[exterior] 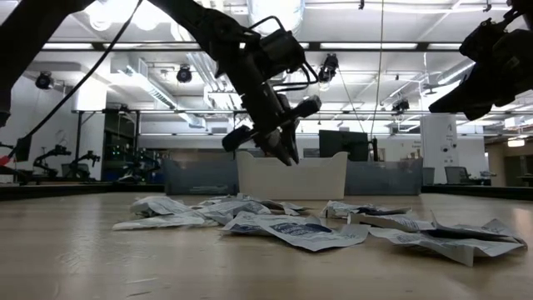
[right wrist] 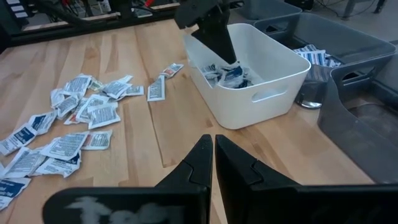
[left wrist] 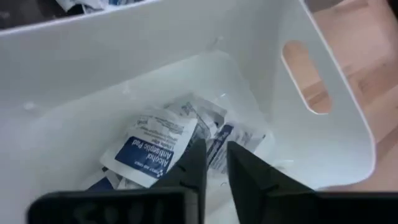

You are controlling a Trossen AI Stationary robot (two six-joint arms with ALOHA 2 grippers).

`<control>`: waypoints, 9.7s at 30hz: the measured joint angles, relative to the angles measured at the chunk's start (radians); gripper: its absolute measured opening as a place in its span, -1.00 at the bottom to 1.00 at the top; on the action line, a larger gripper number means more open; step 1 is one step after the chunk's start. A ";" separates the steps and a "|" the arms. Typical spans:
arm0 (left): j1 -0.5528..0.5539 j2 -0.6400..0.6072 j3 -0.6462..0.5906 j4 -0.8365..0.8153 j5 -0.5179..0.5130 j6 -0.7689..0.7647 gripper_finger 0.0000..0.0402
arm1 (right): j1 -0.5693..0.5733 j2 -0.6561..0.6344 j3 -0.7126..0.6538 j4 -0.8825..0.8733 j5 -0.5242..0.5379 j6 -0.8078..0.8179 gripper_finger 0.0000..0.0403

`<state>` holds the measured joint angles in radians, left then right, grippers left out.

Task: Pick & Place First Aid Supplies
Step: Put the blue alcohol pad into the white bin

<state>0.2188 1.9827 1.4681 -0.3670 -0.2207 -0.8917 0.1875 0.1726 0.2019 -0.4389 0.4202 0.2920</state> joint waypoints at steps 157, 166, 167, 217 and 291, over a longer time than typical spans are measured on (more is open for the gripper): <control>-0.454 -0.345 -0.230 -0.043 -0.572 -0.307 -1.00 | 0.000 0.000 0.000 0.000 0.000 -0.004 -0.91; -0.273 -0.339 -0.230 0.079 -0.634 -0.207 -1.00 | 0.000 0.000 0.000 0.000 0.000 -0.004 -0.91; -0.251 -0.338 -0.230 0.080 -0.627 -0.191 -1.00 | 0.000 0.000 0.000 0.000 0.000 -0.005 -0.91; -0.064 -0.125 -0.230 0.241 -0.164 -0.048 -0.49 | 0.000 0.000 0.000 0.000 0.000 -0.004 -0.91; -0.364 -0.186 -0.358 -0.110 0.144 -0.157 -0.37 | 0.000 0.000 0.000 0.000 0.000 -0.004 -0.91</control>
<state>-0.1455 1.7966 1.1103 -0.4773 -0.0770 -1.0487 0.1875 0.1726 0.2020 -0.4385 0.4202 0.2878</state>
